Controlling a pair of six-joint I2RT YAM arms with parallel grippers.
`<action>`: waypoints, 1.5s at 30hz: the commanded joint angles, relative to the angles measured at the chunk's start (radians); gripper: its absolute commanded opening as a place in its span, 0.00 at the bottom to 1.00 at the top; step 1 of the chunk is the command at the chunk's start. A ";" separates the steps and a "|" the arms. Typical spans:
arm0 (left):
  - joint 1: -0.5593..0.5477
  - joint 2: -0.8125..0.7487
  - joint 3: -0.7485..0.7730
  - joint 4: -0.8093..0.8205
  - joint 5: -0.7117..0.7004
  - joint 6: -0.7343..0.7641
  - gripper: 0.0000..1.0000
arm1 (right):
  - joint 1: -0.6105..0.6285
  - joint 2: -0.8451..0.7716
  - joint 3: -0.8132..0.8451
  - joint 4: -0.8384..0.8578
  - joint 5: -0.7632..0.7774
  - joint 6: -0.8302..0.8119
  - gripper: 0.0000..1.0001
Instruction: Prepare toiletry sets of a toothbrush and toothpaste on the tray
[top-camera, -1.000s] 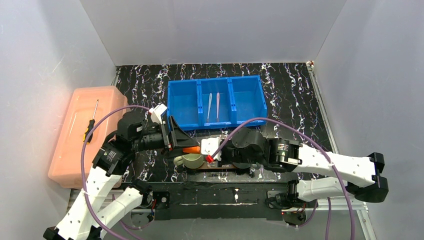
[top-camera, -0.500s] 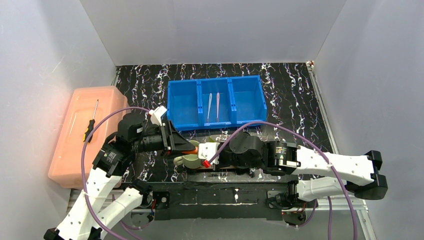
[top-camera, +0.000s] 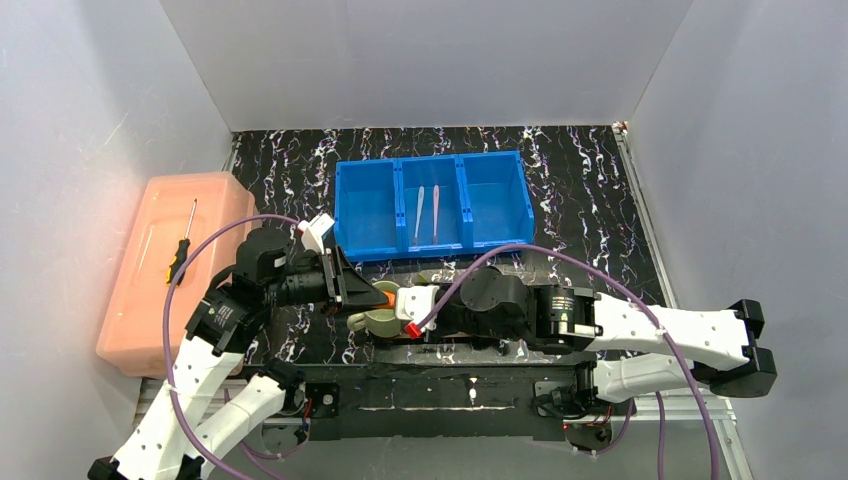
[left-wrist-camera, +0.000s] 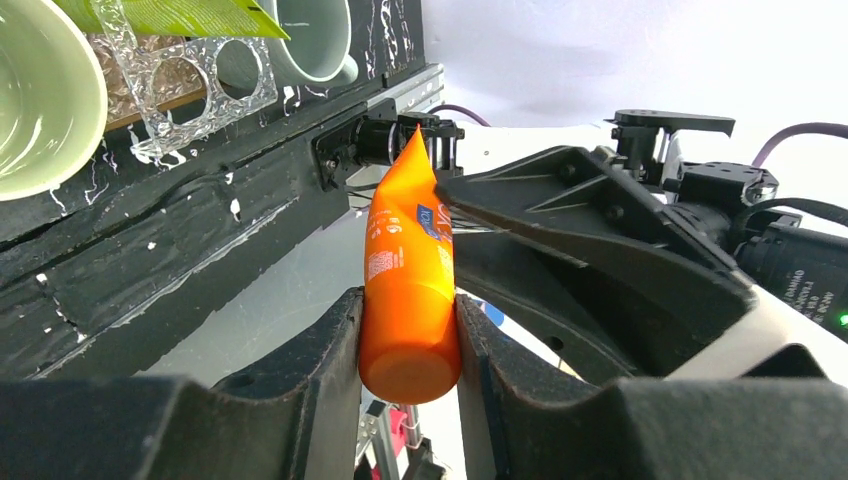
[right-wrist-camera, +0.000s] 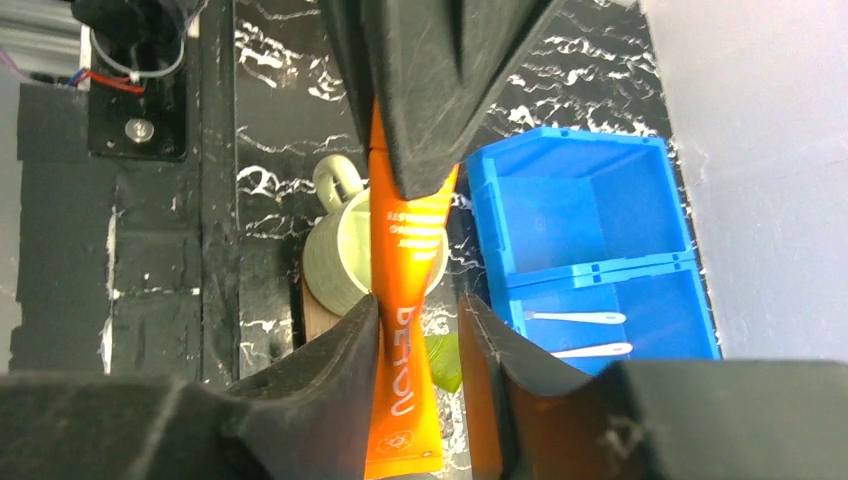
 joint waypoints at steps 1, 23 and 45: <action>-0.002 -0.012 0.004 0.009 0.017 0.043 0.00 | 0.006 -0.069 -0.009 0.136 0.039 0.010 0.46; -0.002 -0.138 0.125 -0.193 -0.253 0.266 0.00 | -0.378 -0.069 -0.026 0.241 -0.138 0.552 0.62; -0.002 -0.271 0.141 -0.044 -0.189 0.194 0.00 | -0.515 -0.172 -0.347 0.757 -0.598 1.083 0.78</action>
